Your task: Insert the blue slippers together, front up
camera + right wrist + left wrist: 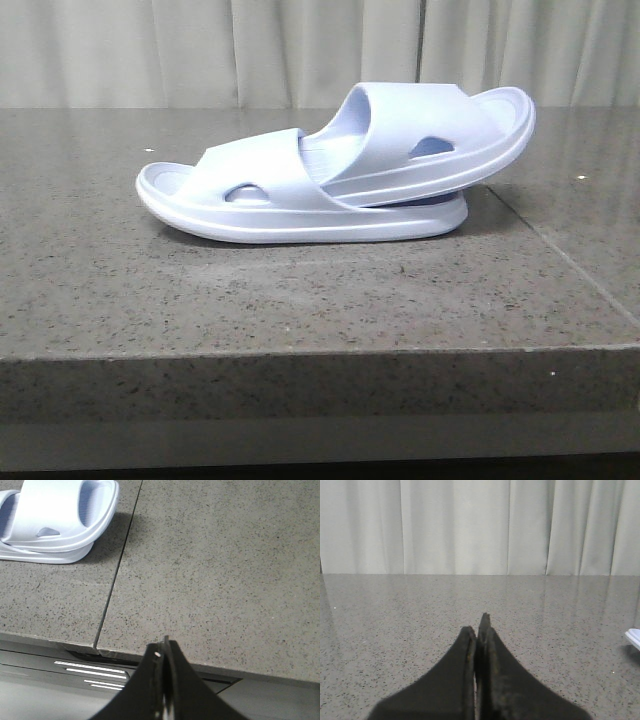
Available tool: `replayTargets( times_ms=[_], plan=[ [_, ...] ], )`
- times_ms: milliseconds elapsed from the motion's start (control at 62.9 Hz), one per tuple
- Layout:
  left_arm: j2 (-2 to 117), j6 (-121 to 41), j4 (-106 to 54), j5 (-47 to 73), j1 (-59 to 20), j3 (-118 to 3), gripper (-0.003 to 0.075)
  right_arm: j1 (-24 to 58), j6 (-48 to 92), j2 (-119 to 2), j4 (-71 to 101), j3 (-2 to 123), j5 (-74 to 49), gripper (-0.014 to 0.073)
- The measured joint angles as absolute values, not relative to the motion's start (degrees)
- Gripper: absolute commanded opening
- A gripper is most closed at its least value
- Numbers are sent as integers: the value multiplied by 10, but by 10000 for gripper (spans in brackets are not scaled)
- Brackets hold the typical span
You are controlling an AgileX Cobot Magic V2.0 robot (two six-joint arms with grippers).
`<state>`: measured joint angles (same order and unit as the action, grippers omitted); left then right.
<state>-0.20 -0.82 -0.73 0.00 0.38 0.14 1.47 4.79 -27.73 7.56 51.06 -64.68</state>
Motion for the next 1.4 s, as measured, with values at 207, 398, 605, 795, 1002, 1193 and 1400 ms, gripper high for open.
replayTargets(
  times_ms=[207, 398, 605, 795, 1002, 1193, 1400],
  plan=[
    [-2, -13, -8, -19, 4, 1, -20, 15, 47, -277, 76, 511, -647, -68],
    [-2, -14, -8, -35, 4, 1, -20, 15, 47, -277, 76, 511, -647, -68],
    [-2, -14, -8, -38, 4, 1, -20, 15, 47, -277, 76, 511, -647, -68],
    [-2, -14, -8, -38, 4, 1, -20, 15, 47, -277, 76, 511, -647, -68],
    [-2, -14, -8, -39, 4, 1, -20, 15, 47, -277, 76, 511, -647, -68],
    [-2, -14, -8, -39, 4, 1, -20, 15, 47, -277, 76, 511, -647, -68],
    [-2, -14, -8, -39, 4, 1, -20, 15, 47, -277, 71, 508, -642, -68]
  ],
)
